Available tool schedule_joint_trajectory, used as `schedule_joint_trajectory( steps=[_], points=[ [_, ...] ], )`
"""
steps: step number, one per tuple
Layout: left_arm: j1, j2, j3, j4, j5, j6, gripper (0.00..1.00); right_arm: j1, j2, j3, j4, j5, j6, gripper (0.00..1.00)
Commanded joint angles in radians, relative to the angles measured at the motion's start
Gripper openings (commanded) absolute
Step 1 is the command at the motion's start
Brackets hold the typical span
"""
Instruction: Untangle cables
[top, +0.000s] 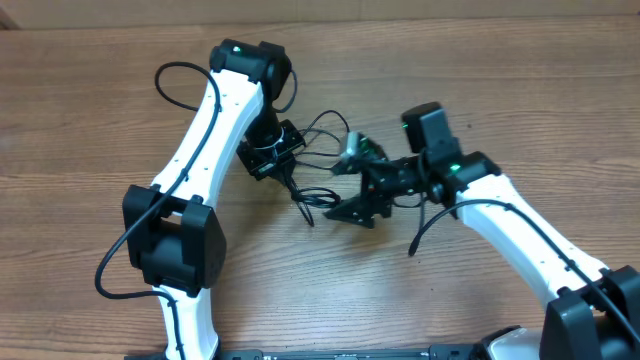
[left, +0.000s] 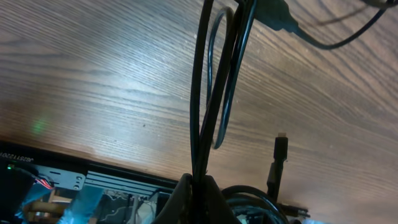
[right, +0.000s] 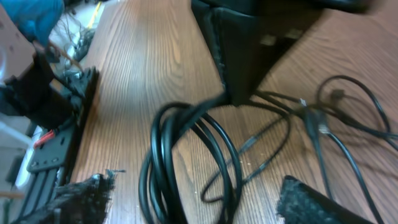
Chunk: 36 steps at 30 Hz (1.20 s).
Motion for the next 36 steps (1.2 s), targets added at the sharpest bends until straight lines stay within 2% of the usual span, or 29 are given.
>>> schedule_joint_trajectory(
  steps=[1, 3, 8, 9, 10, 11, 12, 16, 19, 22, 23, 31, 33, 36],
  points=[
    [-0.009, -0.006, 0.023, -0.006, 0.027, -0.003, 0.04, 0.015, 0.001, 0.006, 0.009, 0.092, -0.020, 0.83],
    [-0.009, -0.006, 0.023, -0.005, 0.027, -0.005, 0.04, 0.015, 0.001, 0.006, 0.012, 0.091, -0.020, 0.83],
    [-0.007, -0.006, 0.023, 0.005, 0.075, -0.078, 0.04, 0.015, 0.001, 0.006, -0.022, 0.092, -0.019, 0.74],
    [-0.004, -0.006, 0.023, 0.014, 0.102, -0.093, 0.04, 0.015, 0.001, 0.006, -0.037, 0.092, -0.019, 0.69],
    [0.002, -0.006, 0.023, 0.021, 0.137, -0.112, 0.04, 0.015, 0.001, 0.006, -0.059, 0.091, -0.019, 0.57],
    [0.005, -0.006, 0.023, 0.025, 0.153, -0.128, 0.04, 0.015, 0.001, 0.006, -0.071, 0.091, -0.019, 0.50],
    [0.010, -0.006, 0.023, 0.037, 0.169, -0.154, 0.04, 0.015, 0.001, 0.006, -0.093, 0.091, -0.019, 0.39],
    [0.026, -0.006, 0.023, 0.044, 0.184, -0.250, 0.04, 0.015, 0.001, 0.006, -0.152, 0.082, -0.001, 0.20],
    [0.032, -0.006, 0.023, 0.066, 0.185, -0.277, 0.04, 0.015, 0.001, 0.006, -0.134, 0.084, 0.198, 0.04],
    [0.026, -0.006, 0.023, 0.077, 0.185, -0.277, 0.04, 0.015, 0.001, 0.006, -0.076, 0.137, 0.392, 0.04],
    [0.021, -0.006, 0.023, 0.078, 0.185, -0.277, 0.04, 0.015, 0.001, 0.006, -0.040, 0.198, 0.493, 0.04],
    [-0.029, -0.006, 0.023, 0.076, 0.184, -0.268, 0.04, 0.015, 0.001, 0.006, 0.056, 0.647, 0.978, 0.04],
    [-0.051, -0.006, 0.023, 0.076, 0.184, -0.265, 0.04, 0.015, 0.001, 0.006, 0.055, 0.734, 1.081, 0.04],
    [-0.076, -0.006, 0.023, 0.077, 0.182, -0.265, 0.04, 0.015, 0.001, 0.006, 0.052, 0.812, 1.160, 0.04]
  ],
)
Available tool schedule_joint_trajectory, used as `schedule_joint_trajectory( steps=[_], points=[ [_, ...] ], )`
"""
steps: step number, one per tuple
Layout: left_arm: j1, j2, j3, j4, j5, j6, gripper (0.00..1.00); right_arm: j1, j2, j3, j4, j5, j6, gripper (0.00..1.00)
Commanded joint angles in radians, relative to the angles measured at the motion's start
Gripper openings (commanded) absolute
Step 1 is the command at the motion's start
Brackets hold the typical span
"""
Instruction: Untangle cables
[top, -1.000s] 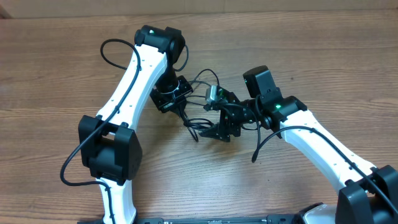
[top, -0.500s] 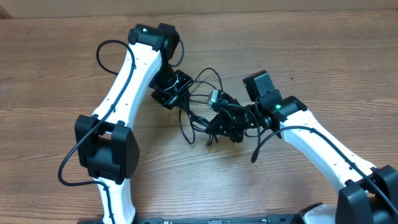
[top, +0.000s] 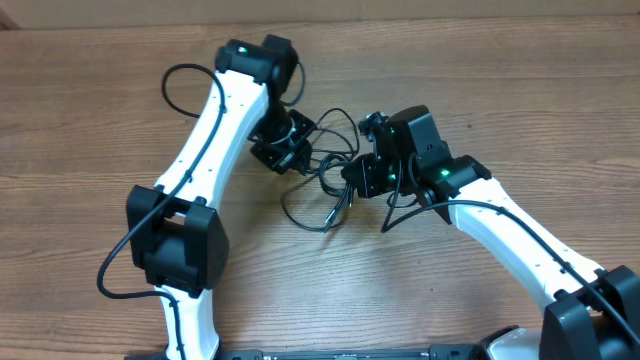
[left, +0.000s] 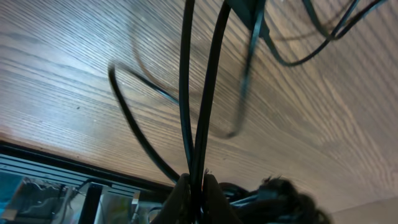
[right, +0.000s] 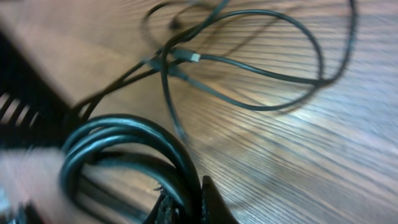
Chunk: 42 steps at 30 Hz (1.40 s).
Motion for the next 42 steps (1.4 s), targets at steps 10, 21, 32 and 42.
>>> schedule_joint_trajectory(
  steps=[10, 21, 32, 42],
  points=[
    [-0.057, -0.006, 0.017, -0.025, 0.057, 0.006, 0.04, -0.015, 0.001, 0.008, -0.071, 0.425, 0.241, 0.04],
    [-0.060, -0.006, 0.017, 0.008, 0.053, 0.005, 0.04, -0.016, 0.001, 0.008, -0.147, 0.687, 0.277, 0.22],
    [-0.058, -0.006, 0.017, 0.062, -0.076, 0.006, 0.04, -0.016, 0.001, 0.008, -0.129, 0.540, 0.199, 0.37],
    [-0.053, -0.006, 0.017, 0.026, -0.270, 0.038, 0.04, -0.016, 0.011, 0.008, -0.111, 0.539, 0.194, 0.42]
  ],
)
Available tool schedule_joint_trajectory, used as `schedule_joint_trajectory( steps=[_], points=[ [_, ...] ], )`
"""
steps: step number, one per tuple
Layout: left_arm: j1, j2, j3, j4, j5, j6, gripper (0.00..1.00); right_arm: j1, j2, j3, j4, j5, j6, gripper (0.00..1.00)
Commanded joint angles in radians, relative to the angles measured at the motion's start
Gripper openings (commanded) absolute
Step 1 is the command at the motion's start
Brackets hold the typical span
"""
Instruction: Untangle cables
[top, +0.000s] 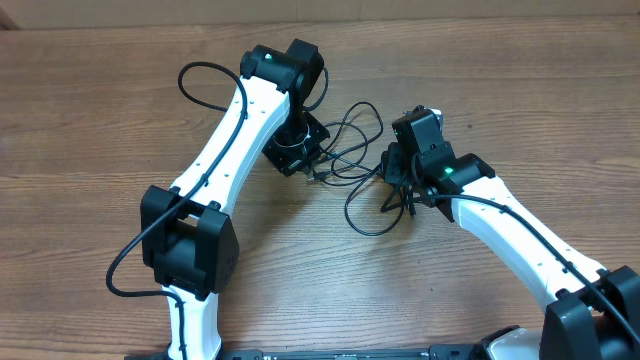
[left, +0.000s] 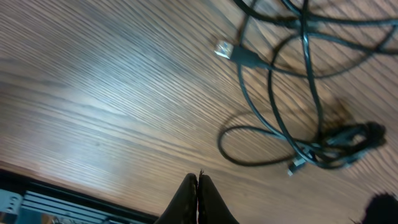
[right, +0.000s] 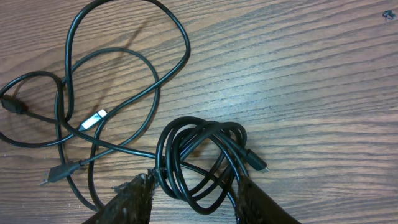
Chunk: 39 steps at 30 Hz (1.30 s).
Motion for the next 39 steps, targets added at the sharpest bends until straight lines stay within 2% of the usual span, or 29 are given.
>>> schedule_joint_trajectory(
  steps=[1, 12, 13, 16, 24, 28, 30, 32, 39],
  points=[
    [0.011, -0.016, 0.010, -0.016, -0.077, 0.036, 0.04, 0.003, 0.022, 0.003, 0.012, -0.002, -0.008, 0.42],
    [0.013, -0.016, 0.010, -0.011, -0.078, 0.035, 0.05, 0.003, 0.148, 0.003, 0.082, -0.062, -0.008, 0.41],
    [0.013, -0.016, 0.010, -0.010, -0.078, 0.035, 0.05, 0.003, 0.156, 0.003, 0.093, -0.071, -0.008, 0.35],
    [0.013, -0.016, 0.010, -0.005, -0.078, 0.035, 0.05, 0.003, 0.166, 0.003, 0.104, -0.123, -0.014, 0.32],
    [0.013, -0.016, 0.010, -0.005, -0.080, 0.035, 0.07, 0.003, 0.167, 0.003, 0.097, -0.156, -0.038, 0.32],
    [0.013, -0.016, 0.010, -0.005, -0.082, 0.046, 0.07, 0.003, 0.167, 0.003, 0.079, -0.213, -0.187, 0.33],
    [0.013, -0.016, 0.010, -0.005, -0.082, 0.051, 0.07, 0.003, 0.167, 0.003, 0.050, -0.230, -0.279, 0.41],
    [0.013, -0.016, 0.010, -0.005, -0.082, 0.050, 0.07, 0.003, 0.167, 0.003, 0.034, -0.245, -0.325, 0.43],
    [0.013, -0.016, 0.010, -0.005, -0.082, 0.051, 0.06, 0.003, 0.168, 0.003, 0.036, -0.369, -0.484, 0.44]
  ],
)
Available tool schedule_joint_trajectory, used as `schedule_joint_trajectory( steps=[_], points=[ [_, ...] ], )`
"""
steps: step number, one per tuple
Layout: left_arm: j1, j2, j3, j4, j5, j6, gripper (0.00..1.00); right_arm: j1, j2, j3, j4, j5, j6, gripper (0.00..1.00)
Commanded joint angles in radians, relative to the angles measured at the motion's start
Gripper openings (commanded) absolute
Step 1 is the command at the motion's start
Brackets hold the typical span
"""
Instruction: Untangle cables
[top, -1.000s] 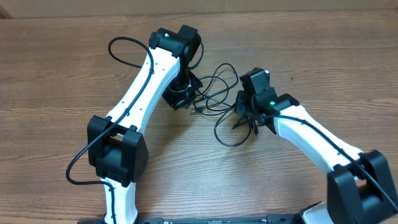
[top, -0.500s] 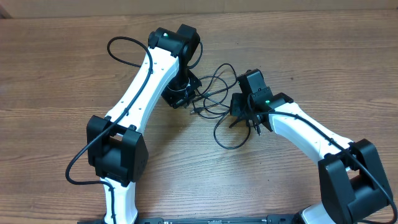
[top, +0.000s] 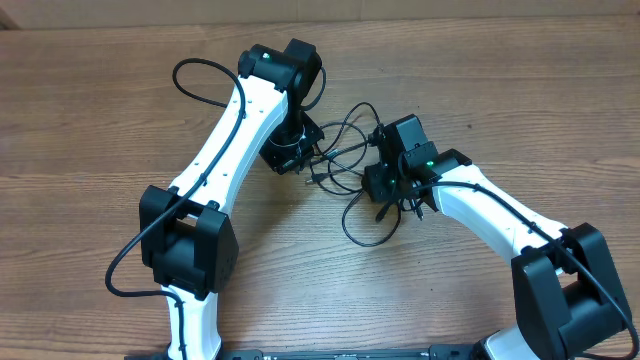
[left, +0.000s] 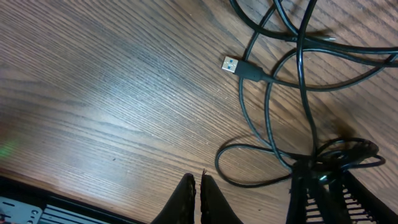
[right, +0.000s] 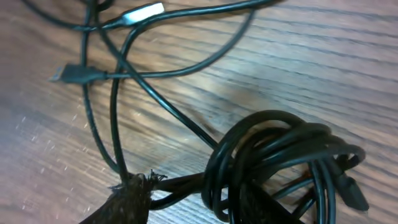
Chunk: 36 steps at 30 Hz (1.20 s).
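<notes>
A thick black cable coil (right: 283, 146) lies on the wooden table (top: 100, 120). Thin black cables (top: 350, 125) loop beside it; their USB plug (left: 231, 64) and a smaller plug (right: 74, 73) lie free. My right gripper (right: 193, 200) is open and low over the coil, with strands of it between the fingers (right: 130, 196). In the overhead view the right gripper (top: 385, 188) hides most of the coil. My left gripper (left: 198, 182) is shut on nothing, just above bare wood left of the tangle. It also shows from overhead as the left gripper (top: 290, 155).
A slack loop of thin cable (top: 362, 232) lies toward the table's front, below the right gripper. The left arm's own black cable (top: 190, 80) arcs at the back left. The table's front edge with dark equipment shows in the left wrist view (left: 37, 199).
My right gripper, then open and higher above the coil, is now lower and a little left, with its fingers round the coil's strands. The left gripper has hardly moved and is still shut and empty.
My left gripper was shut on raised cable strands while the right one stood open by the coil. Then both were shut on cable, the right on the thick coil. Later both had let go, the cables lying spread out. Now the right one straddles the coil.
</notes>
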Motion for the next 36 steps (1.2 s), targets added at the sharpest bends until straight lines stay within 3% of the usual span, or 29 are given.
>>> schedule_joint_trajectory(
  steps=[1, 3, 5, 12, 18, 28, 36],
  points=[
    [0.006, -0.016, 0.010, 0.000, -0.018, 0.009, 0.07, 0.003, 0.009, 0.003, 0.009, -0.067, -0.108, 0.44],
    [0.006, -0.016, 0.010, 0.000, -0.018, 0.009, 0.07, 0.003, 0.009, 0.003, 0.012, -0.071, -0.114, 0.43],
    [0.006, -0.016, 0.010, 0.000, -0.018, 0.009, 0.07, 0.003, 0.011, 0.003, 0.019, -0.070, -0.114, 0.35],
    [0.006, -0.016, 0.010, -0.004, -0.018, 0.013, 0.08, 0.003, 0.096, 0.002, 0.087, -0.070, -0.114, 0.32],
    [0.006, -0.016, 0.010, -0.003, -0.038, 0.016, 0.09, 0.003, 0.108, 0.002, 0.090, -0.077, -0.109, 0.04],
    [0.006, -0.016, 0.010, -0.003, -0.040, 0.016, 0.10, 0.003, 0.050, 0.034, 0.038, -0.176, -0.105, 0.04],
    [0.006, -0.016, 0.010, 0.001, 0.019, 0.015, 0.10, 0.003, -0.218, 0.096, -0.026, -0.182, -0.058, 0.04]
  ],
)
